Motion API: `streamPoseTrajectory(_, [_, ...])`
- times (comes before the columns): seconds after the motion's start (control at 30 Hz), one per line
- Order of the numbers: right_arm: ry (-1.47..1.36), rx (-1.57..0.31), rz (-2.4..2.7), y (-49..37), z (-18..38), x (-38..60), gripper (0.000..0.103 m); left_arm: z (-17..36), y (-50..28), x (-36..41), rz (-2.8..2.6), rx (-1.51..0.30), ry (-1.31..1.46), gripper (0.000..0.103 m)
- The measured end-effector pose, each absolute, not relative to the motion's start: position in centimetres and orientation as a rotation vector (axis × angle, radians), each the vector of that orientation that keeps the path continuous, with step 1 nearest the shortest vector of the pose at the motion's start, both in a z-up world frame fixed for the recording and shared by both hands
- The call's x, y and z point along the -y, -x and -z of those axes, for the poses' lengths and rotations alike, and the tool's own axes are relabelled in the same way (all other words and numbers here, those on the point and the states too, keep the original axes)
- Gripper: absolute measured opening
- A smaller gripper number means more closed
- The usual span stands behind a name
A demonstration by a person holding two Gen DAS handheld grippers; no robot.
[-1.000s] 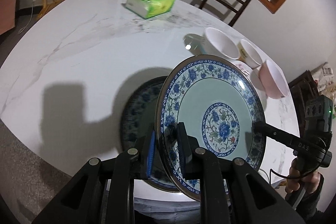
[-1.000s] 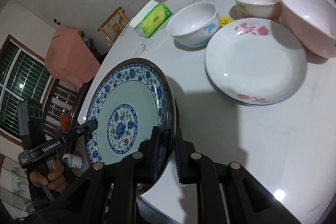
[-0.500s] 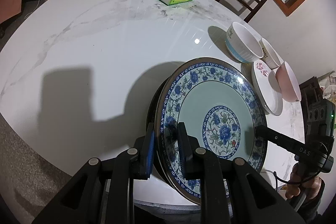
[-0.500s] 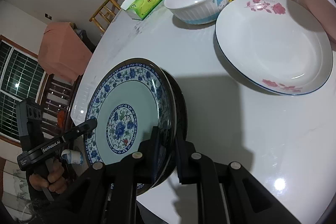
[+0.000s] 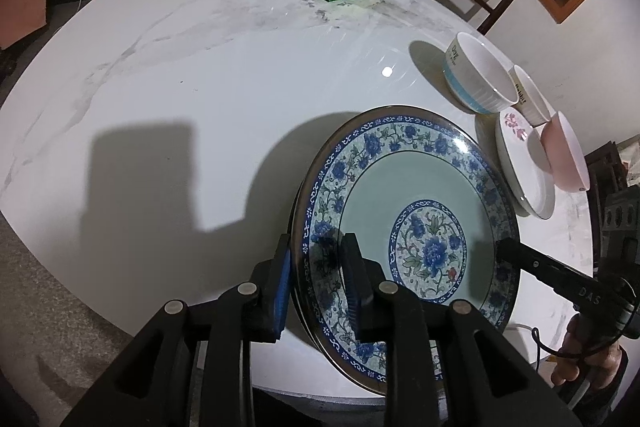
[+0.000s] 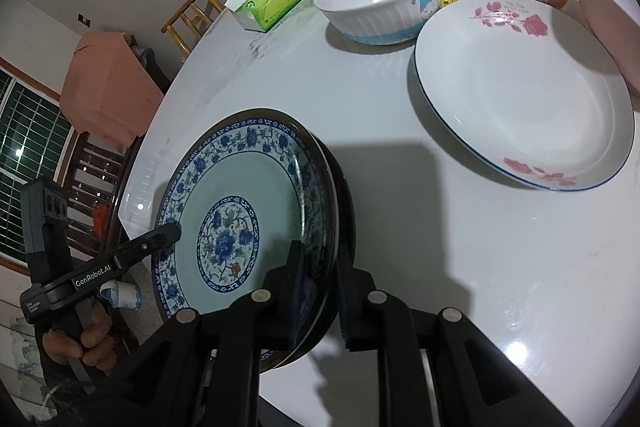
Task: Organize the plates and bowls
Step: 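Lift the held plate and lower it onto the other blue-and-white plate, then open the left gripper and withdraw from the stacked plates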
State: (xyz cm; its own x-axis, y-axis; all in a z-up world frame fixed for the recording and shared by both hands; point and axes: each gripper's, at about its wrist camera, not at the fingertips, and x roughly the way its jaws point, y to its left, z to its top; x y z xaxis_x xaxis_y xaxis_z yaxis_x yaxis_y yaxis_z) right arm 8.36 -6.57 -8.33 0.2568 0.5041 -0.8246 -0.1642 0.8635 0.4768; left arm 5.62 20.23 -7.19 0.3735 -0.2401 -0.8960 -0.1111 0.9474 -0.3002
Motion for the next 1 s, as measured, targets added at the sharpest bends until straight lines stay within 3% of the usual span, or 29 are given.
streamPoseTrajectory(0.47, [-0.181,-1.220,-0.419,-7.9,7.6,5.1,0.019,7.4,-5.8,-19.3,0.015,-1.200,0.247,0.024])
streamPoseTrajectory(0.7, [-0.060,-1.206,-0.408,-7.4,7.1,3.6,0.031,6.9,-5.5,-19.2,-0.010,-1.170,0.250,0.027])
streamPoseTrajectory(0.83, [-0.005,-1.200,-0.396,-7.3,6.9,3.0,0.031,5.7,-5.1,-18.7,-0.041,-1.109,0.212,0.038])
streamPoseTrajectory(1.0, [0.031,-1.194,-0.383,-7.2,6.8,2.7,0.031,4.5,-4.9,-17.6,-0.051,-1.046,0.183,0.045])
